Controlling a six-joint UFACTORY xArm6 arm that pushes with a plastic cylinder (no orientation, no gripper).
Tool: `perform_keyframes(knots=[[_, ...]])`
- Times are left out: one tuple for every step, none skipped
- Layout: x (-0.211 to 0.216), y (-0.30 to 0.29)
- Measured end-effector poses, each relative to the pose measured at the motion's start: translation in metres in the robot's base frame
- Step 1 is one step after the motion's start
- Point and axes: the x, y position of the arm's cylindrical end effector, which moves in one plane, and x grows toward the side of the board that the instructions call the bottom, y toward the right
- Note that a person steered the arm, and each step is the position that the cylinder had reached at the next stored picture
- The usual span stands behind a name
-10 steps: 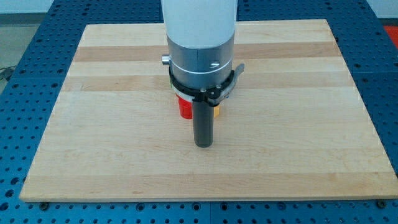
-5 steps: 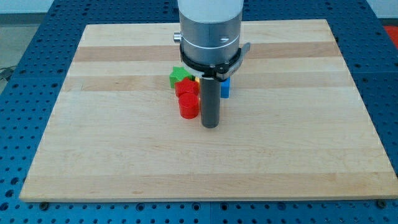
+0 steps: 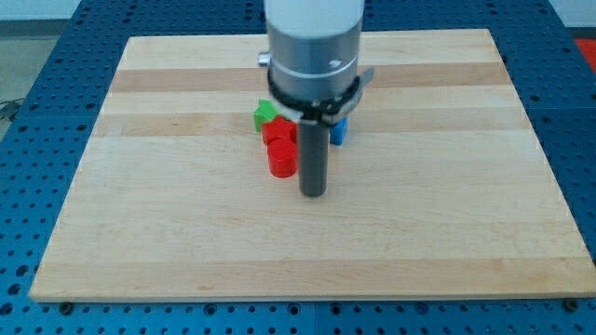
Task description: Push the yellow blocks into the group of blocks
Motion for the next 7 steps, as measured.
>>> perform_keyframes(knots=[[0.013,0.002],[0.013,0.002],[0.009,-0.023],[0.011,-0.043],[0.011,-0.058],[0.002,-0.067],[-0.005,-0.085]])
